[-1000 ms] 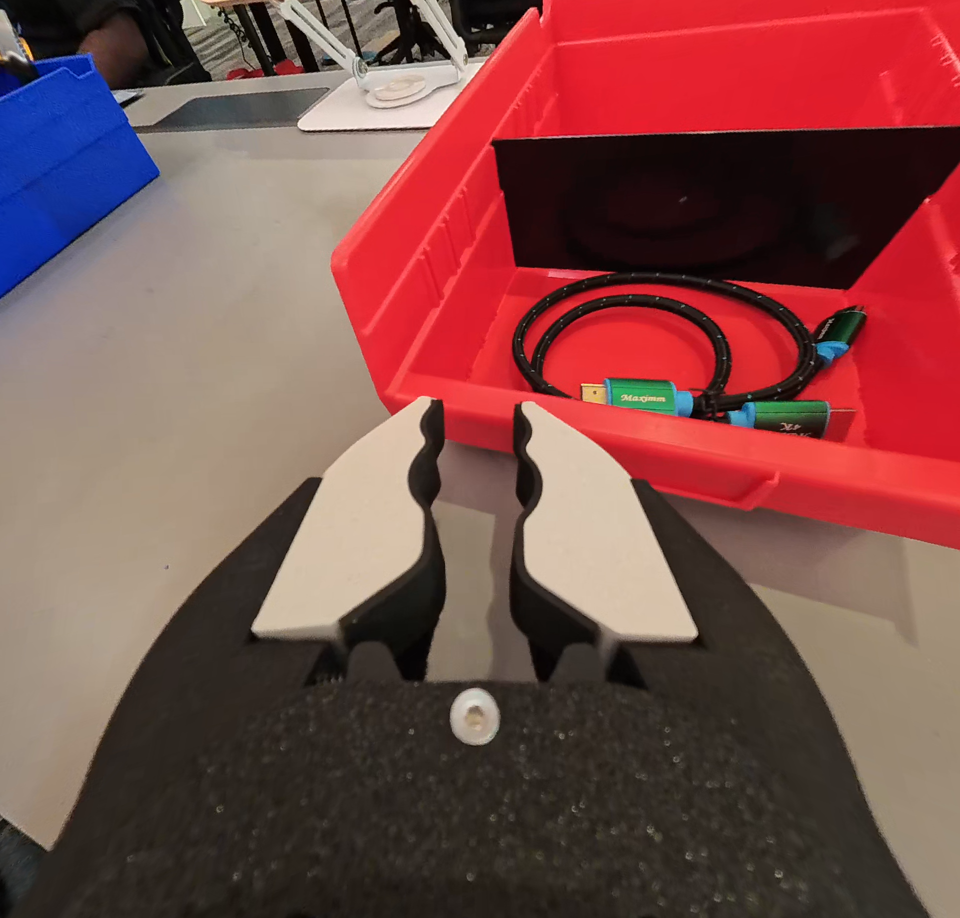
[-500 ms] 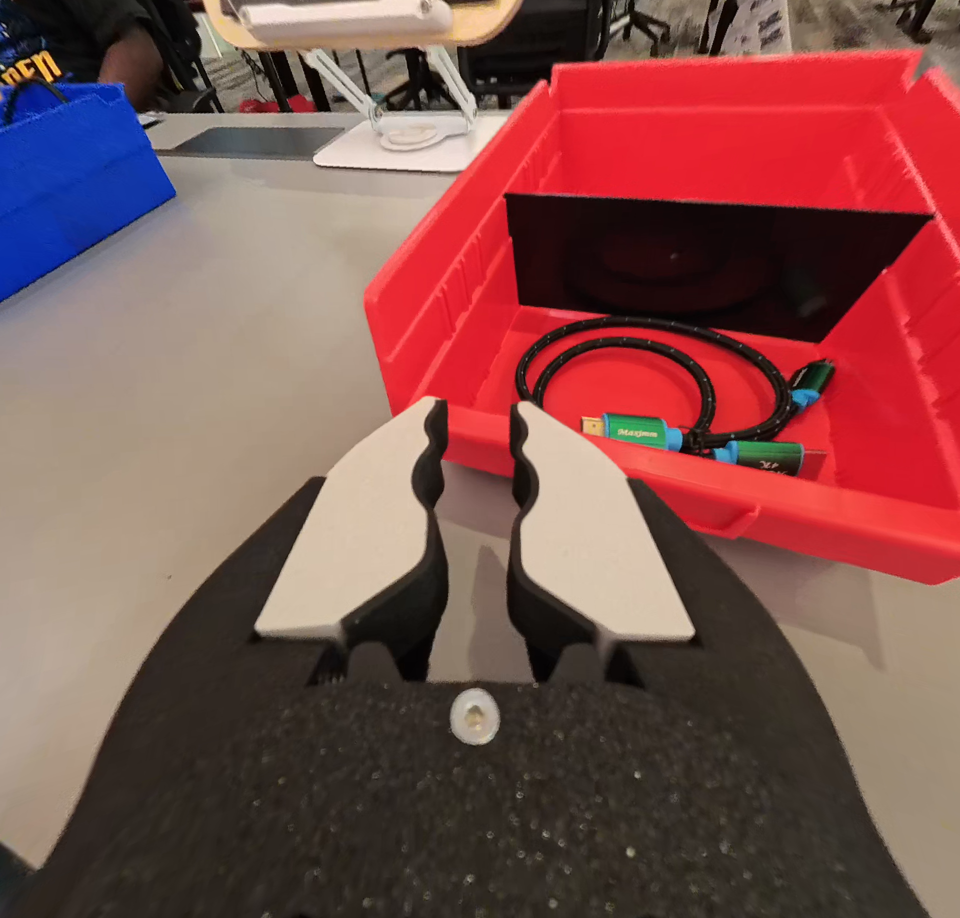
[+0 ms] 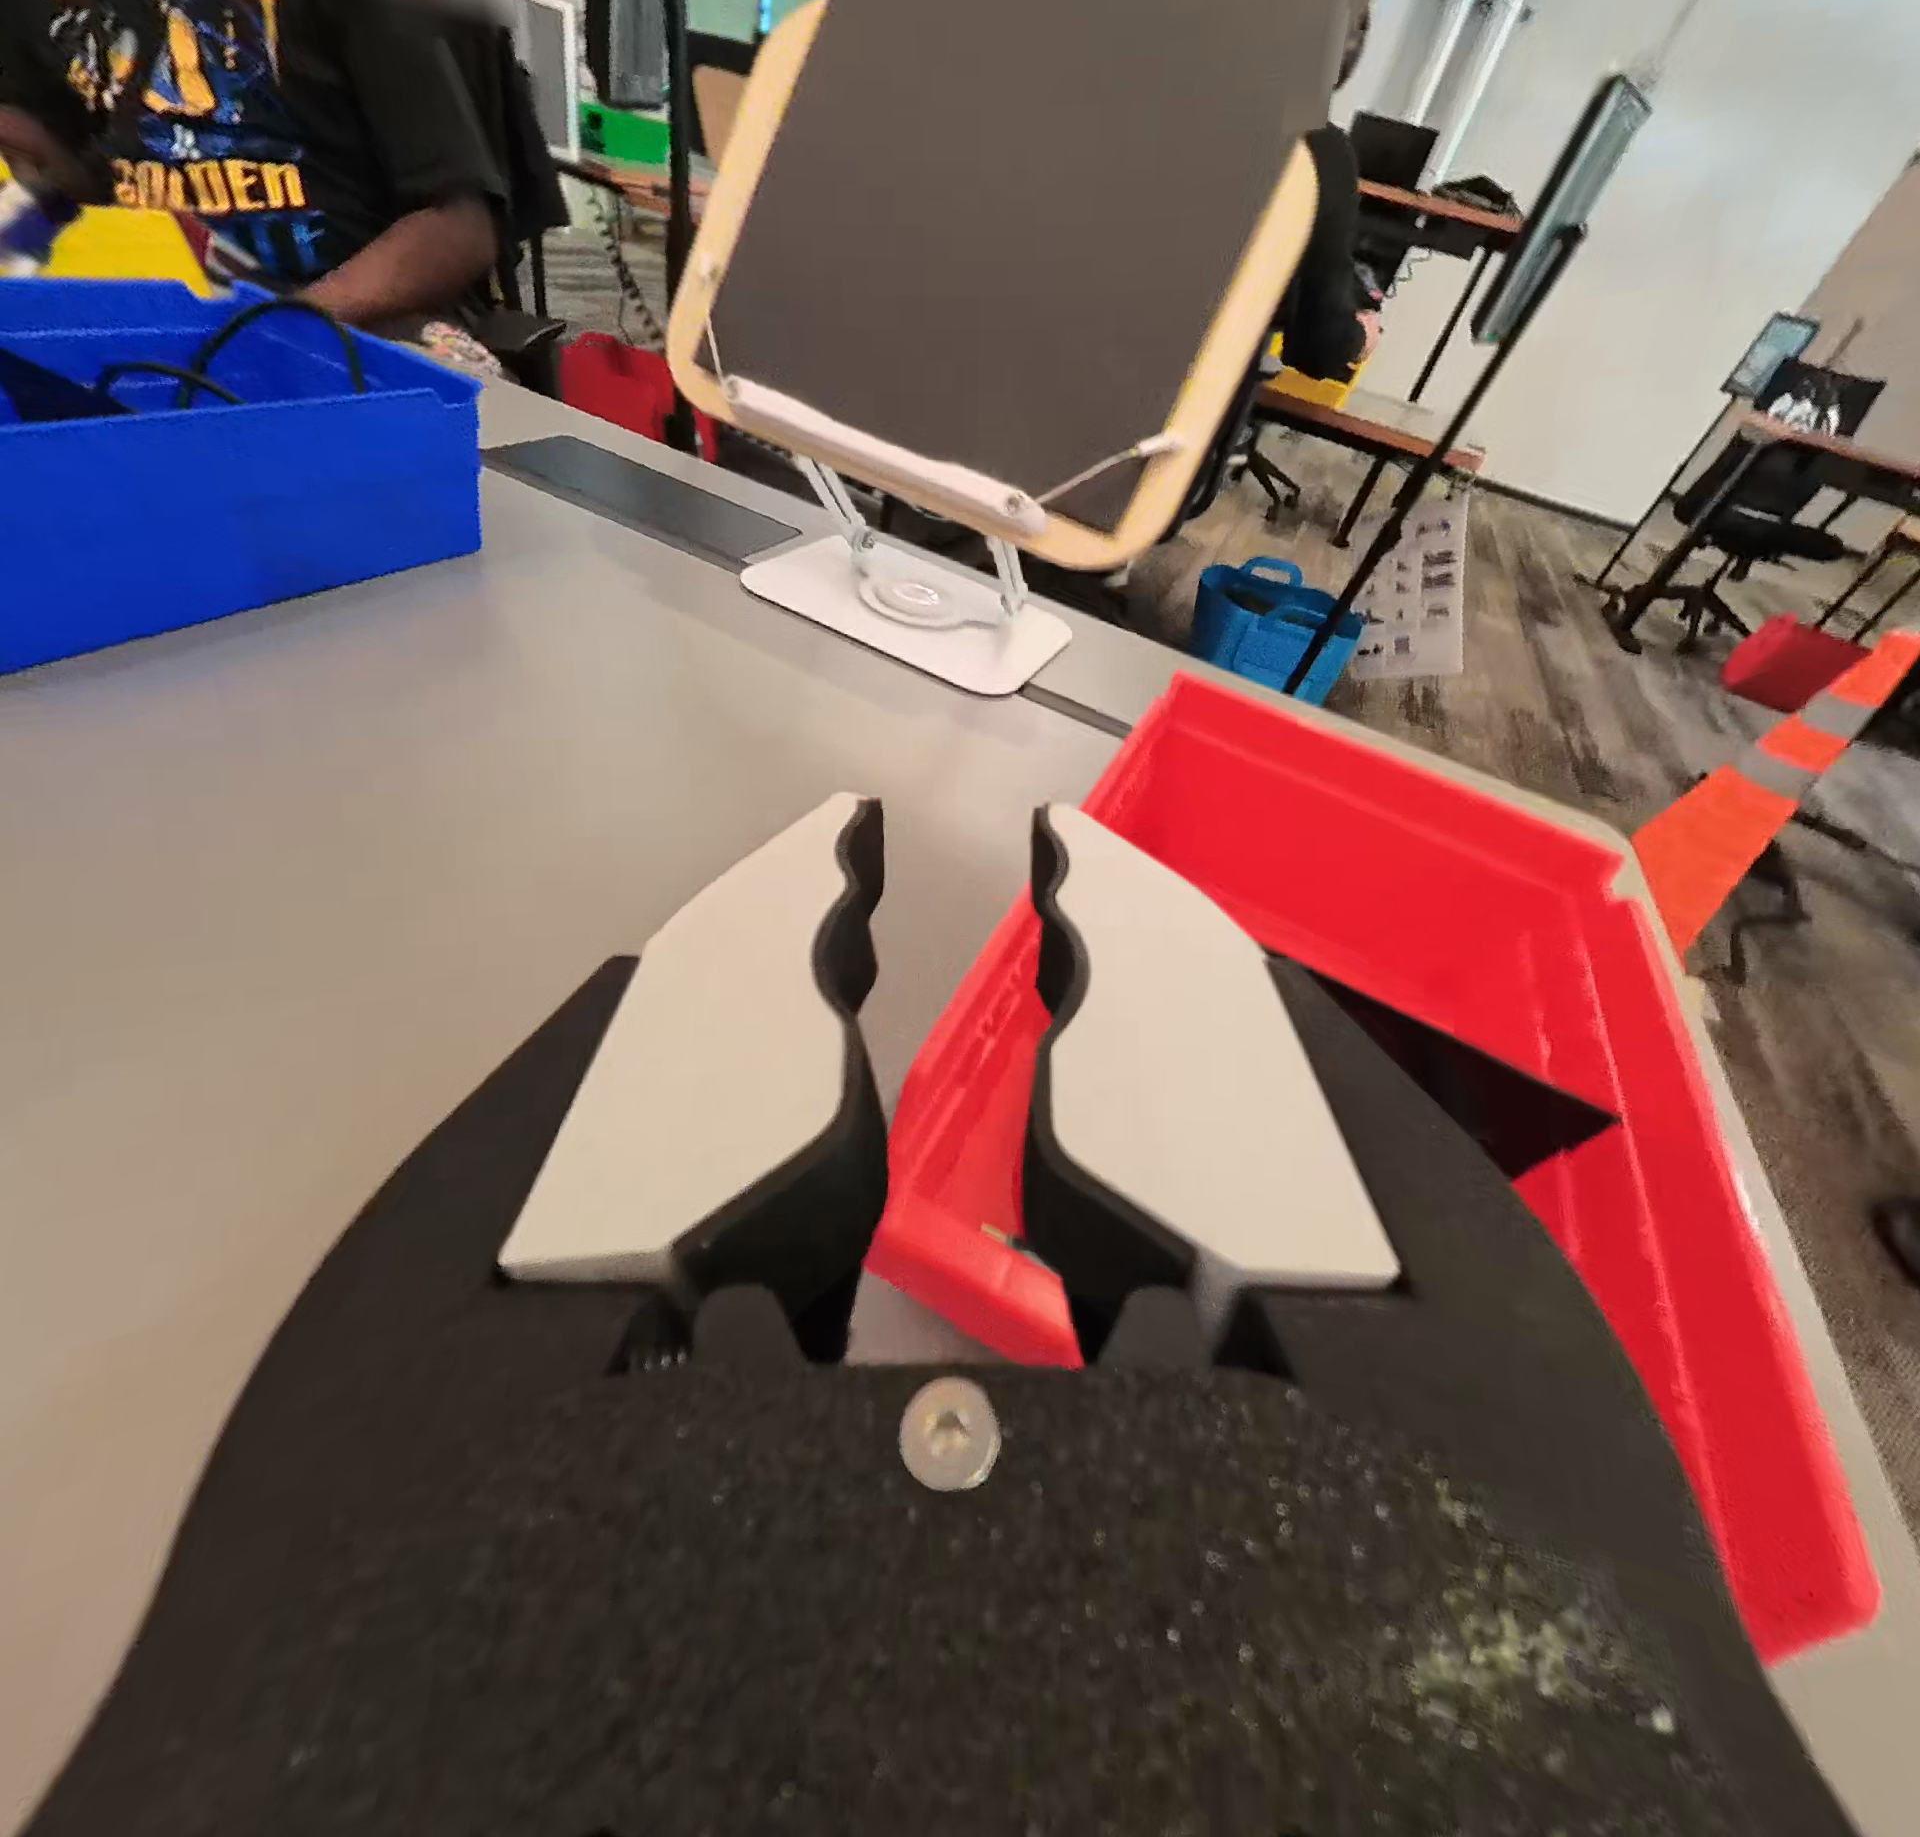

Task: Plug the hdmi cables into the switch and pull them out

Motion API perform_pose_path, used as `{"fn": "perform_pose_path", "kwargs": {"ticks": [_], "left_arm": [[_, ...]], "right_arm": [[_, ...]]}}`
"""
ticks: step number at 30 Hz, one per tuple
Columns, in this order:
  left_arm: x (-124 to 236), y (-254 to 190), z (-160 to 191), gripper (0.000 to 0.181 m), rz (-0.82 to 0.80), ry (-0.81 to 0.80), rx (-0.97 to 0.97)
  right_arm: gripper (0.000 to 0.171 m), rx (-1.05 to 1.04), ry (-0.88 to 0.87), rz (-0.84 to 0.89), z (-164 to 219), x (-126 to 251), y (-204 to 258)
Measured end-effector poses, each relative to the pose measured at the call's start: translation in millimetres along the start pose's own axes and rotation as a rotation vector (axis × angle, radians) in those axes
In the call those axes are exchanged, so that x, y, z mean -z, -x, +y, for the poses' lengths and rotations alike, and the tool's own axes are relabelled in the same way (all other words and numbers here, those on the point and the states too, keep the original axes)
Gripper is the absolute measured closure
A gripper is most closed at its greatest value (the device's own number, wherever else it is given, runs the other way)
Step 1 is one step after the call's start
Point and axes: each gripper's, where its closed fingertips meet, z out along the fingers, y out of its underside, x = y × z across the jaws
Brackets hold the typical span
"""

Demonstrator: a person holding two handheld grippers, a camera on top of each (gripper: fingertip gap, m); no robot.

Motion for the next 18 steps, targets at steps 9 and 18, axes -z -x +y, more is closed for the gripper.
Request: {"fn": "perform_pose_path", "kwargs": {"ticks": [9, 18], "left_arm": [[-36, -85, 20, 0.161, 0.606, 0.127, 0.148], [-47, -241, 12, 0.161, 1.187, 0.283, 0.07]], "right_arm": [[0.142, -0.037, -0.036, -0.284, -54, -33, 56], [0.119, -0.016, -0.108, -0.569, -124, -77, 117]]}}
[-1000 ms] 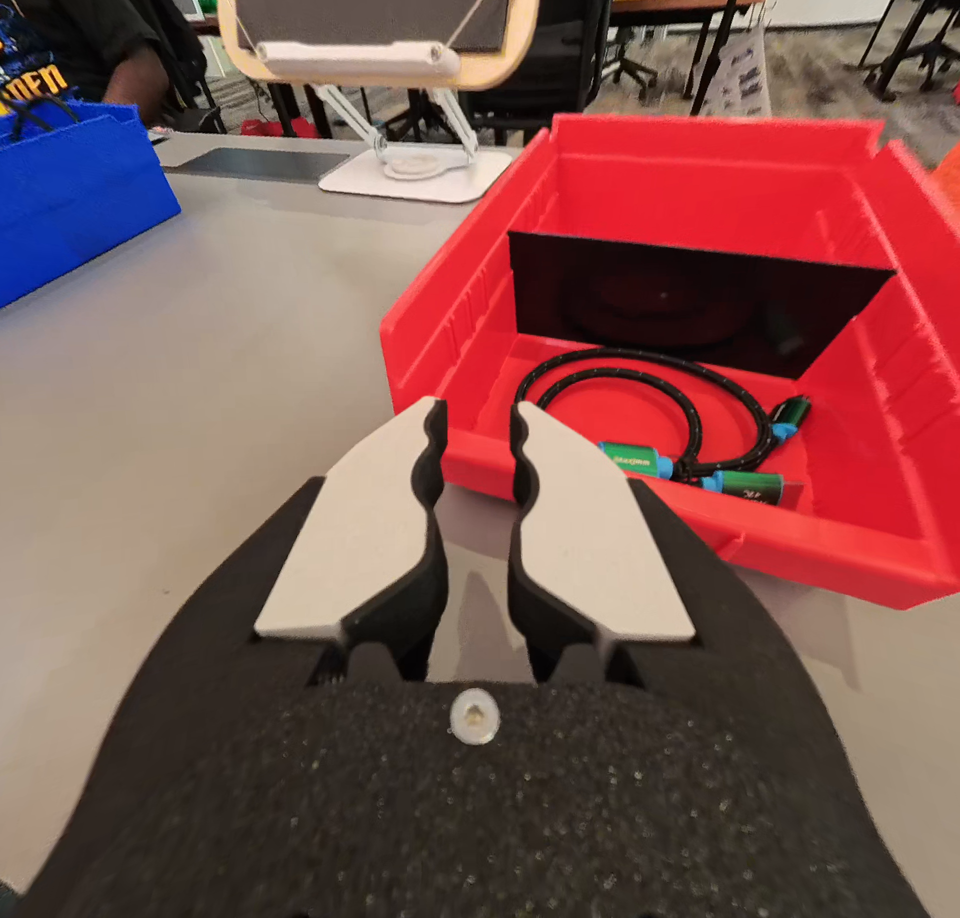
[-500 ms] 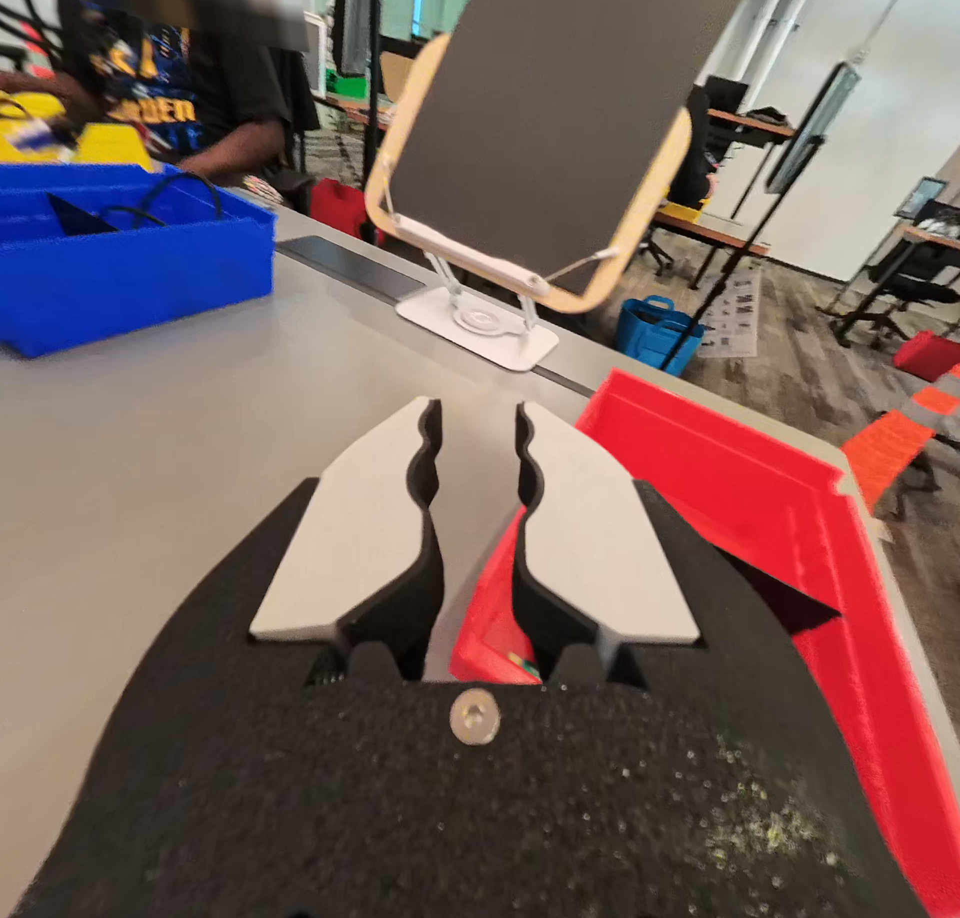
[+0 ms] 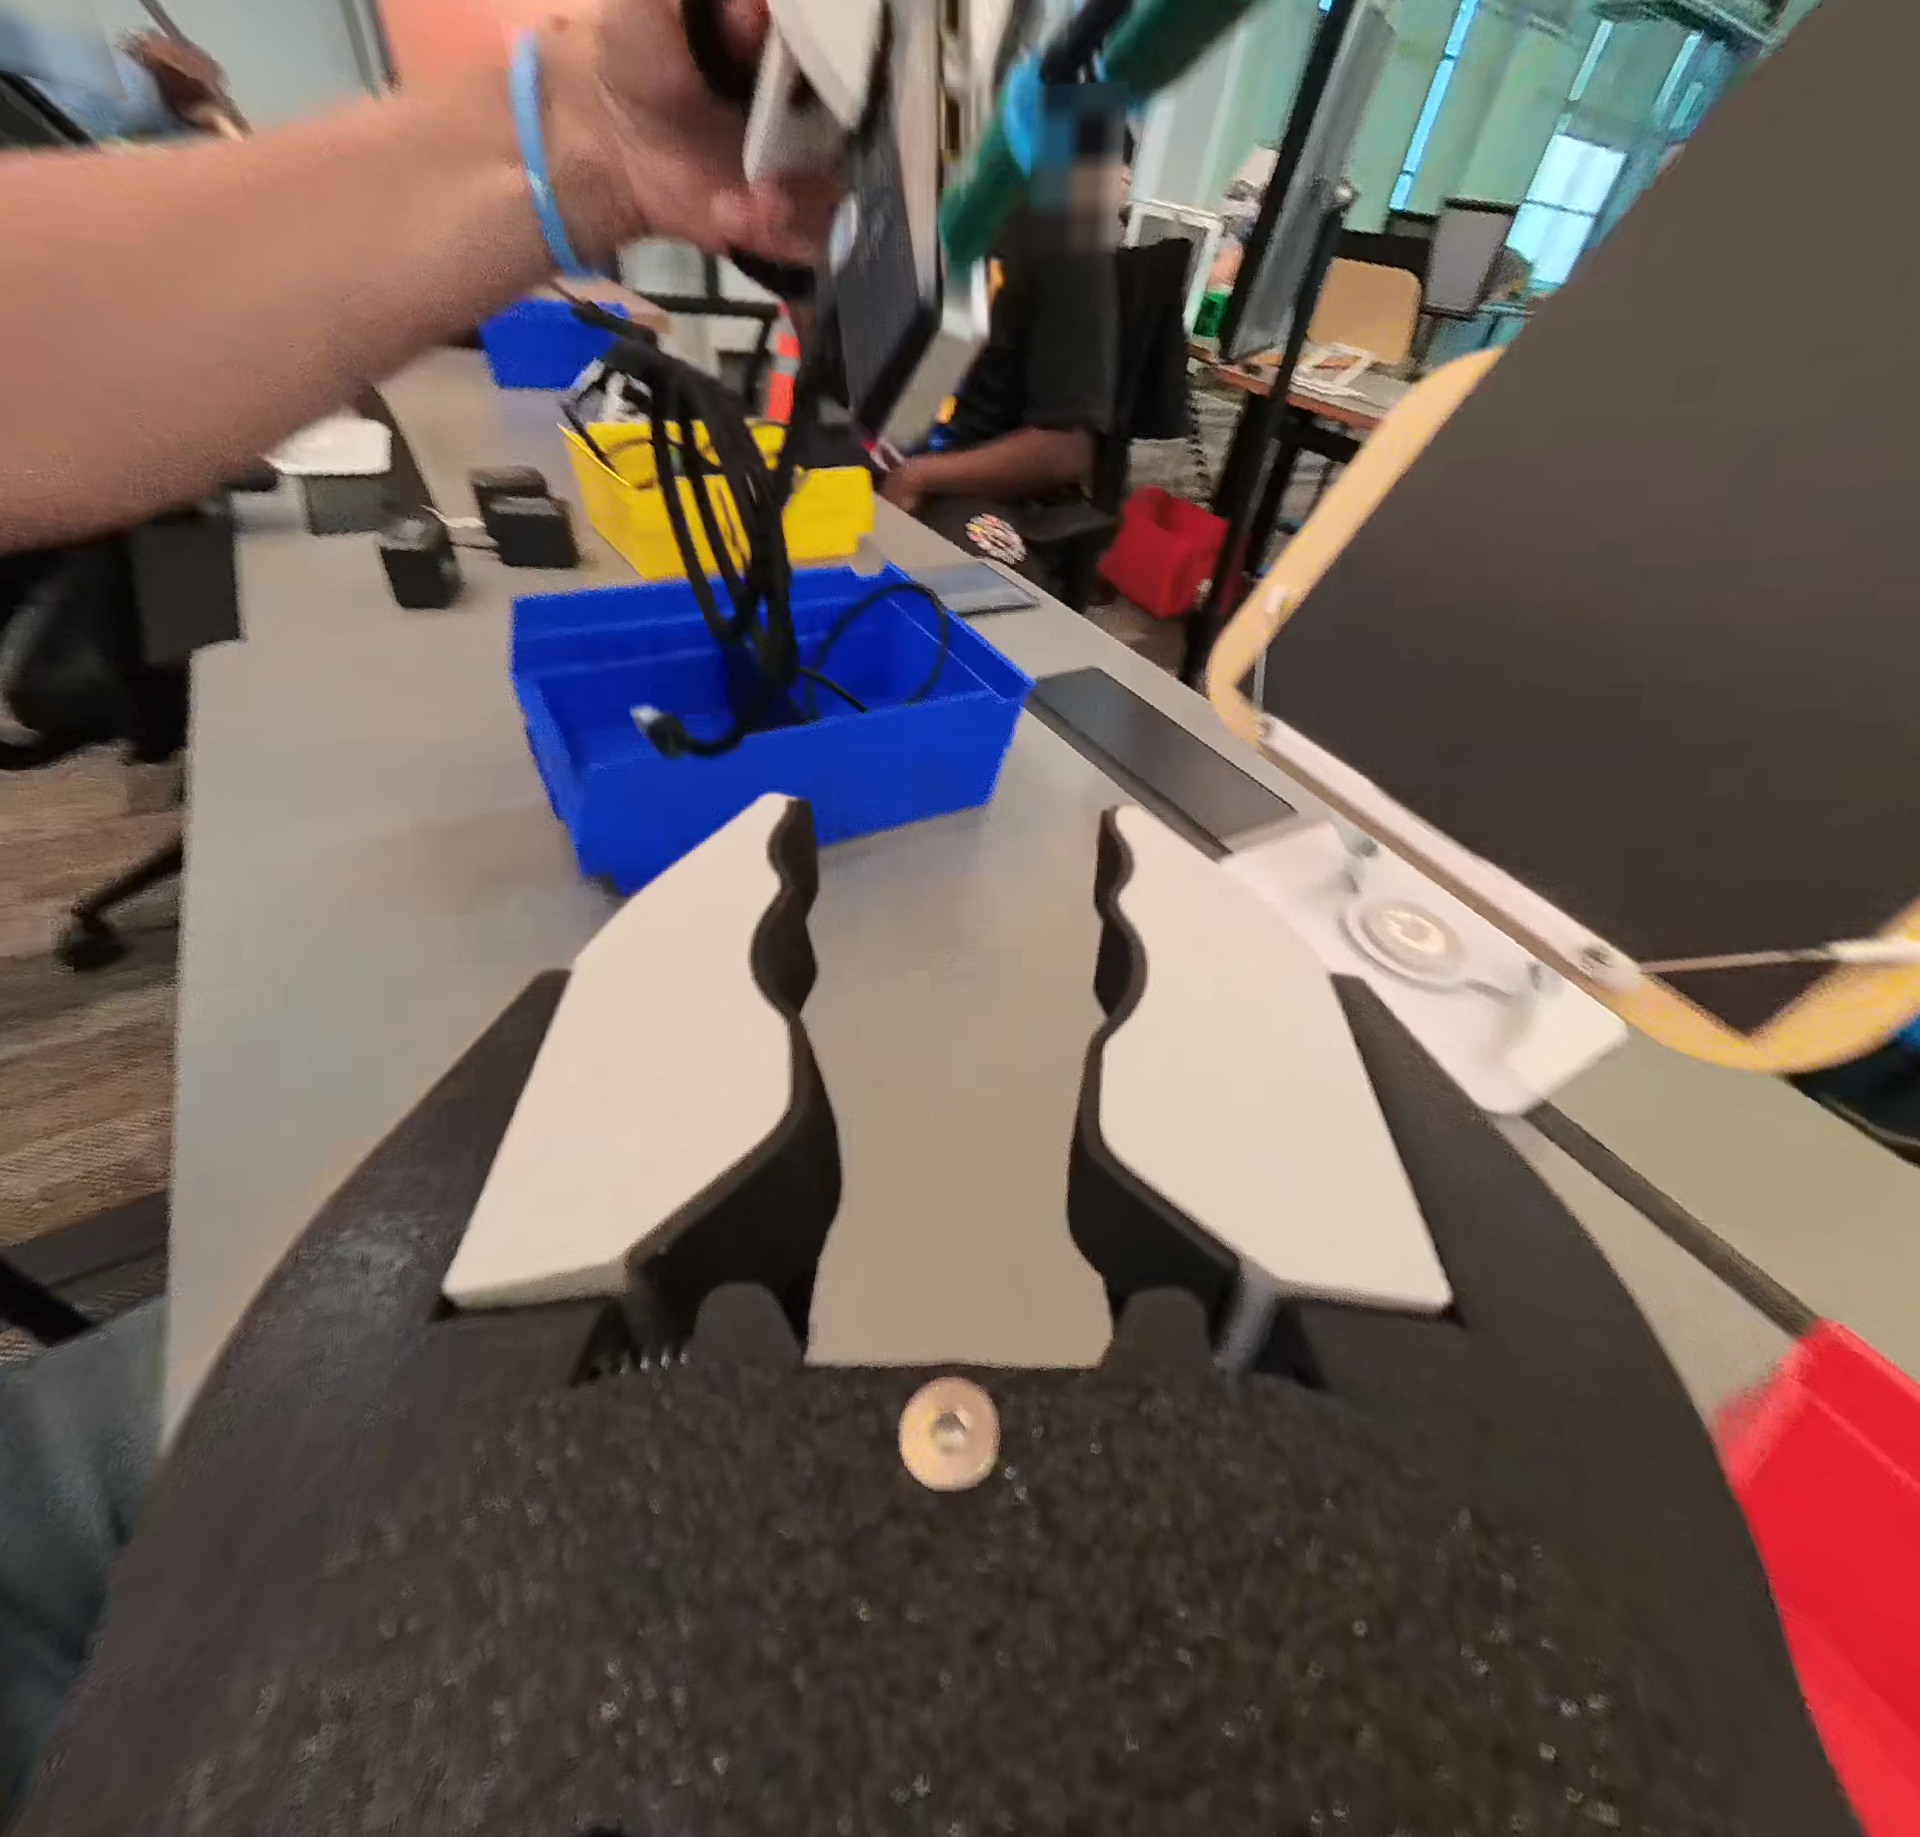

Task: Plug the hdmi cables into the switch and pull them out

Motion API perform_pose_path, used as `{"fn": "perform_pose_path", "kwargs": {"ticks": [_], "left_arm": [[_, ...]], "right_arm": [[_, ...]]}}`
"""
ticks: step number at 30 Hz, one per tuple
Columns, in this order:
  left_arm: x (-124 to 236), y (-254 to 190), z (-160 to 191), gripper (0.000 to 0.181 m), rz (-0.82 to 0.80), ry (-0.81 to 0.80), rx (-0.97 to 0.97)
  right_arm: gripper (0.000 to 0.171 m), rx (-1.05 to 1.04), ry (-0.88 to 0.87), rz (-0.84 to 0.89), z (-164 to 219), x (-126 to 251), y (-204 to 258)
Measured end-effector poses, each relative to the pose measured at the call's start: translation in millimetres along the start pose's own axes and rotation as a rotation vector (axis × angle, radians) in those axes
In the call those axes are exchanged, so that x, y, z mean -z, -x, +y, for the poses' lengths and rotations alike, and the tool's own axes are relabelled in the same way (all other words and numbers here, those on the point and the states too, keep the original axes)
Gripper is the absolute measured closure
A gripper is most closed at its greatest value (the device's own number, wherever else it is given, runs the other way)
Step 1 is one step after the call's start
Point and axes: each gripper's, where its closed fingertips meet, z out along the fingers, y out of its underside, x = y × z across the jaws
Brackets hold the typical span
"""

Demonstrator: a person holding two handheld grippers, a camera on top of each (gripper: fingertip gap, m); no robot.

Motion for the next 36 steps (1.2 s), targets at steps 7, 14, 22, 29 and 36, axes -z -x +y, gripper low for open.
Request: {"fn": "perform_pose_path", "kwargs": {"ticks": [7, 14, 22, 29, 36], "left_arm": [[-96, 8, 4, 0.161, 0.173, 0.03, -0.015], [-158, 46, 17, 0.153, 0.005, 0.008, 0.002], [-169, 77, 36, 0.105, -0.669, -0.031, -0.187], [-174, 74, 74, 0.107, -1.22, 0.134, -0.362], [-184, 71, 55, 0.117, -1.645, 0.292, -0.812]], "right_arm": [[0.115, -0.262, -0.09, -0.081, 1, -24, 6], [0.15, -0.454, -0.091, 0.01, 38, 2, -15], [0.151, -0.597, -0.145, 0.097, 57, 13, -41], [0.151, -0.725, -0.161, 0.109, 65, 13, -49], [0.151, -0.816, -0.163, 0.07, 66, 5, -36]]}}
